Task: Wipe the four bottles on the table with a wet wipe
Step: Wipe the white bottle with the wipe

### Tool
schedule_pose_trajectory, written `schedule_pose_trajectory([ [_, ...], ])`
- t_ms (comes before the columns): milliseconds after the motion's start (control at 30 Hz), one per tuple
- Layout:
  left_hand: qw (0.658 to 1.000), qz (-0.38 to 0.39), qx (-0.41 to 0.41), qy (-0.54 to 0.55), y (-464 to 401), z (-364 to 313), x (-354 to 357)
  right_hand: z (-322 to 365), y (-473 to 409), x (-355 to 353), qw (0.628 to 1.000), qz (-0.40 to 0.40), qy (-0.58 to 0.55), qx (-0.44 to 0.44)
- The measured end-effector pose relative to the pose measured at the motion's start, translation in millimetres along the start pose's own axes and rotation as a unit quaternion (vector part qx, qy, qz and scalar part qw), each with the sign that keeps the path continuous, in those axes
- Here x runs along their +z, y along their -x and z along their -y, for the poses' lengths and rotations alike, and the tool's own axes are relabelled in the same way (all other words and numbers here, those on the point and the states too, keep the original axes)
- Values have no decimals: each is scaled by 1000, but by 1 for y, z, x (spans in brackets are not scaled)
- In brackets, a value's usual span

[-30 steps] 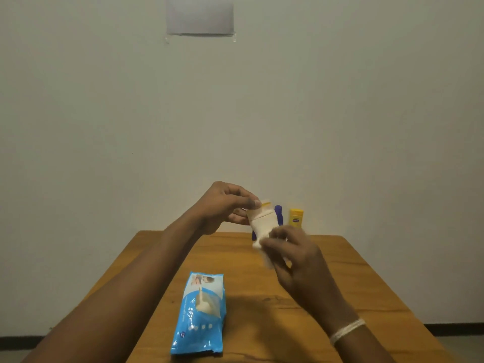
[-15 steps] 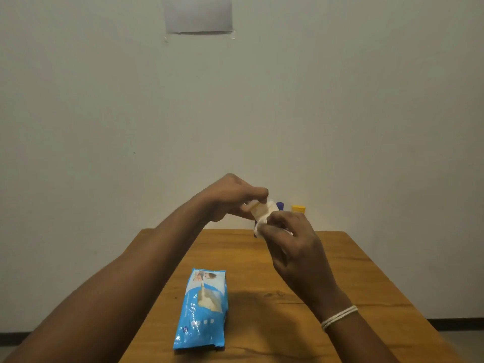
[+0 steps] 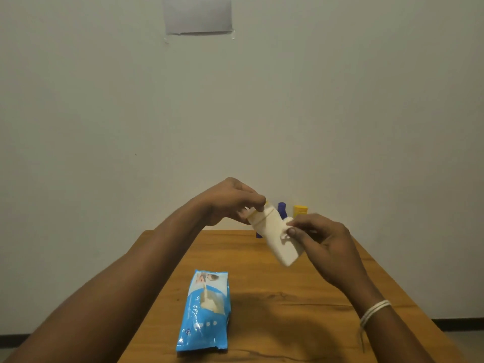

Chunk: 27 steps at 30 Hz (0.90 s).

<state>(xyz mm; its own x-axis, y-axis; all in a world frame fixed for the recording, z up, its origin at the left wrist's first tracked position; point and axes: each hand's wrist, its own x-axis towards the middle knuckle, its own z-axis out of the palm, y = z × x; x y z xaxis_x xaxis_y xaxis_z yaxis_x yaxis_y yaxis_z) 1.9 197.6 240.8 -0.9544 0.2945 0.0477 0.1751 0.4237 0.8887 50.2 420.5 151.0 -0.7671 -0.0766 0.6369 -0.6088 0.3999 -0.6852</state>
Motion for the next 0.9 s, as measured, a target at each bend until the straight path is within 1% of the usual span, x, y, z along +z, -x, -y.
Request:
schedule_pose_trajectory([
  [67, 999, -11, 29, -23, 1, 1, -4, -7, 5, -3, 997, 10, -37, 62],
  [100, 999, -8, 41, -29, 1, 1, -3, -8, 5, -2, 995, 11, -57, 75],
  [167, 998, 16, 51, -33, 3, -1, 5, -3, -1, 0, 992, 4, -99, 82],
  [233, 996, 42, 70, -46, 3, -3, 15, 7, -12, 1, 989, -16, -128, 66],
  [300, 993, 43, 99, -48, 4, -7, 20, 15, -23, 1, 988, -32, -144, 48],
  [367, 992, 26, 120, -33, 4, -9, 15, 17, -28, -4, 988, -29, -144, 46],
  [500, 992, 5, 125, -12, 4, -10, -1, -1, -11, -12, 980, 3, -176, 93],
  [567, 992, 6, 127, -10, 4, -9, -5, -8, 1, -11, 970, 18, -205, 130],
  [633, 991, 20, 128, -9, 2, -8, -3, -8, 2, -9, 963, 12, -225, 147],
  [700, 990, 47, 135, -2, 1, -9, 7, -1, -8, -6, 962, -22, -233, 137],
  [767, 988, 63, 142, 26, 0, -14, 23, 12, -23, -4, 966, -57, -228, 107],
  [833, 987, 51, 129, 78, -1, -20, 38, 23, -35, -2, 967, -81, -226, 80],
  [900, 984, 23, 121, 128, -2, -23, 48, 28, -40, -2, 971, -97, -208, 61],
])
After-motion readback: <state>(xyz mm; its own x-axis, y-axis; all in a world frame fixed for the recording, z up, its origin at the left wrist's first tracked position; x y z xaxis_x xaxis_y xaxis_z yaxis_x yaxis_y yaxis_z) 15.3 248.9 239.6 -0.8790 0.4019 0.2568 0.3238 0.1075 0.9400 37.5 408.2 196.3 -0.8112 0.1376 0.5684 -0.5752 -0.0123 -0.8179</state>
